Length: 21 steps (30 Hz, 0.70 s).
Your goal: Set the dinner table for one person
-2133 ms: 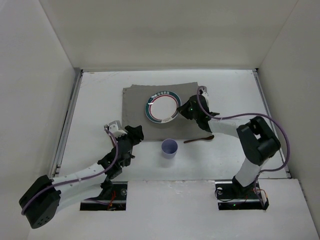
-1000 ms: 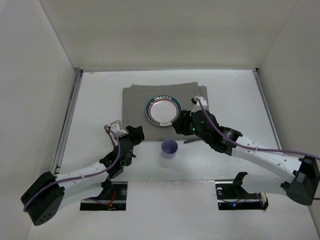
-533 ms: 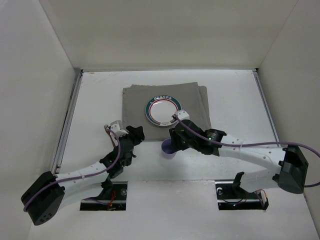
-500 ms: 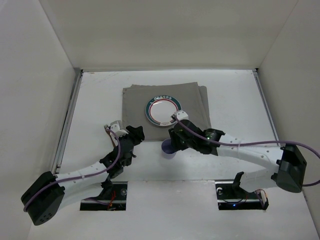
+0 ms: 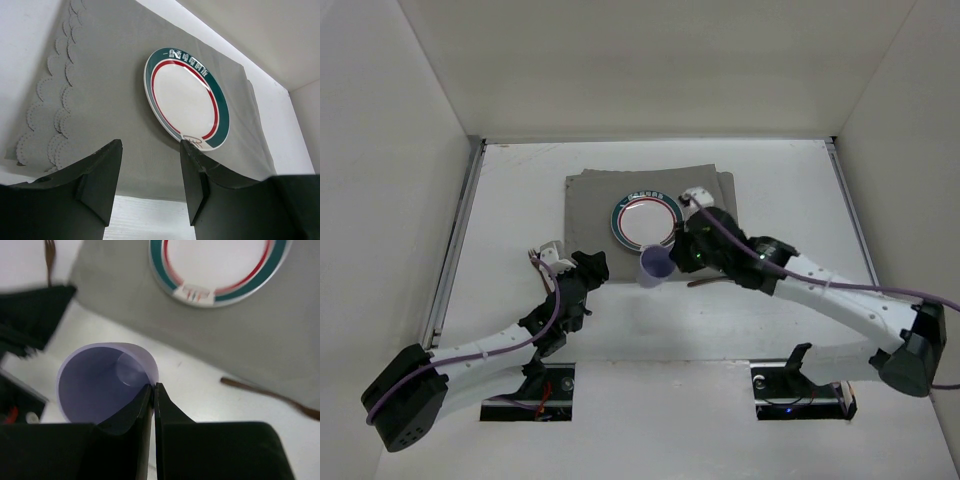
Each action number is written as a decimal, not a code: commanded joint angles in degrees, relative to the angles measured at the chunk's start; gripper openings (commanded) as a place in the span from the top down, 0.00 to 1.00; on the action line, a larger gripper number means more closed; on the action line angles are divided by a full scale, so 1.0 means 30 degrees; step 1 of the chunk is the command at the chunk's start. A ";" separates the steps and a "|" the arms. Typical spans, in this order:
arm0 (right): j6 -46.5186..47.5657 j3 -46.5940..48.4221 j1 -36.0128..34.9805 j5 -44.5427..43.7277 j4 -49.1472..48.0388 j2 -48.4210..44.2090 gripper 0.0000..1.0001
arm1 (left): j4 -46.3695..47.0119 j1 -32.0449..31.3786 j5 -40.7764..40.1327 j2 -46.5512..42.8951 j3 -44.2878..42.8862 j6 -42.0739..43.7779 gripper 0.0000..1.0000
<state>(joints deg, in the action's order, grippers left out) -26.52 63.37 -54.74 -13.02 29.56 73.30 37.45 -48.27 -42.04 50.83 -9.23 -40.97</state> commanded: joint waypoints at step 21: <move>-0.0005 0.9138 1.1933 -0.0847 -0.3936 1.0838 0.90 | 0.0934 -0.0066 -0.0400 0.0518 0.0031 -0.0142 0.52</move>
<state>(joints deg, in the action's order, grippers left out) -25.52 86.78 -19.38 -14.57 19.31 105.19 37.47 -48.31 -42.09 52.47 -9.23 -40.99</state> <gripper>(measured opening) 0.102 0.477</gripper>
